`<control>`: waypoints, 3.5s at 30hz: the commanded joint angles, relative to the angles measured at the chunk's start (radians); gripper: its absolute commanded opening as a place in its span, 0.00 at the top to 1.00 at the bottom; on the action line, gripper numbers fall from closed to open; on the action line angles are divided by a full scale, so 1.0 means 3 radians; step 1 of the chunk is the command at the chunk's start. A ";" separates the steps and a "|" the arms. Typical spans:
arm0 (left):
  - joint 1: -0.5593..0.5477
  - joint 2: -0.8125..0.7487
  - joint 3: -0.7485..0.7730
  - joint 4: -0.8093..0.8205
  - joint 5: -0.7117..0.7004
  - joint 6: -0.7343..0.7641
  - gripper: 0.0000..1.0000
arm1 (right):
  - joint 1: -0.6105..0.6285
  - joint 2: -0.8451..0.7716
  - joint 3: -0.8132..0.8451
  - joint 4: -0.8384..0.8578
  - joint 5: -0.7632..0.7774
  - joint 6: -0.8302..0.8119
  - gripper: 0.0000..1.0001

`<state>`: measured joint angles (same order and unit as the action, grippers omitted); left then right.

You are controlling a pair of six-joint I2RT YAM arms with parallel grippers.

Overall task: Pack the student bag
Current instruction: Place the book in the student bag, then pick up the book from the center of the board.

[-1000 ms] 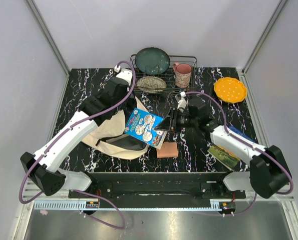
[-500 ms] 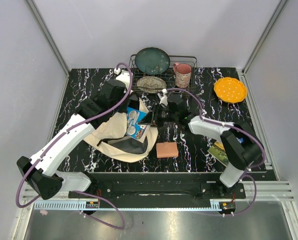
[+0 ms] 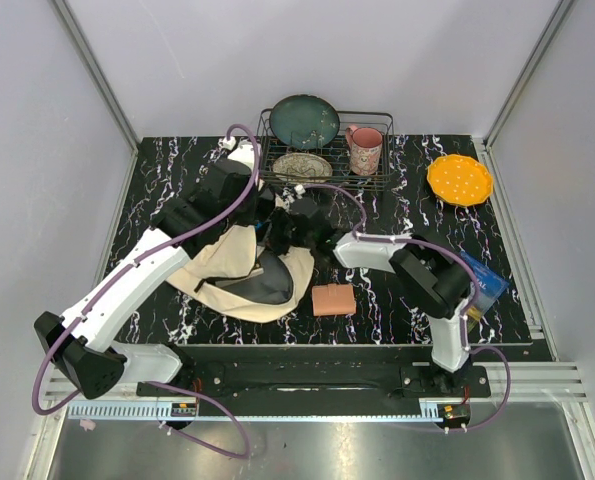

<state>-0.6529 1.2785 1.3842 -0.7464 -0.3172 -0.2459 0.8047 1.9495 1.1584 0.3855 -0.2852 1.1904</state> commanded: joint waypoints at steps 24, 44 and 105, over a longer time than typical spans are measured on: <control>0.0039 -0.0151 -0.0124 0.0427 -0.0108 -0.0009 1.00 | 0.0227 0.0272 0.0495 -0.0532 0.0551 -0.0782 0.28; 0.0100 -0.0120 -0.0263 0.0422 -0.0160 0.0027 0.73 | 0.0227 -0.1812 -0.0731 -0.1197 0.1272 -0.1294 0.14; -0.0677 0.1838 0.0658 0.1654 0.2336 -0.0183 0.01 | -0.4498 -0.2347 -0.2118 -0.2272 0.0961 -0.1457 0.09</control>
<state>-0.8543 1.8091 1.5223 -0.2871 0.3809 -0.2970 -0.5430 1.1687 0.5148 -0.3561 0.1638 0.8104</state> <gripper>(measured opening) 0.988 0.937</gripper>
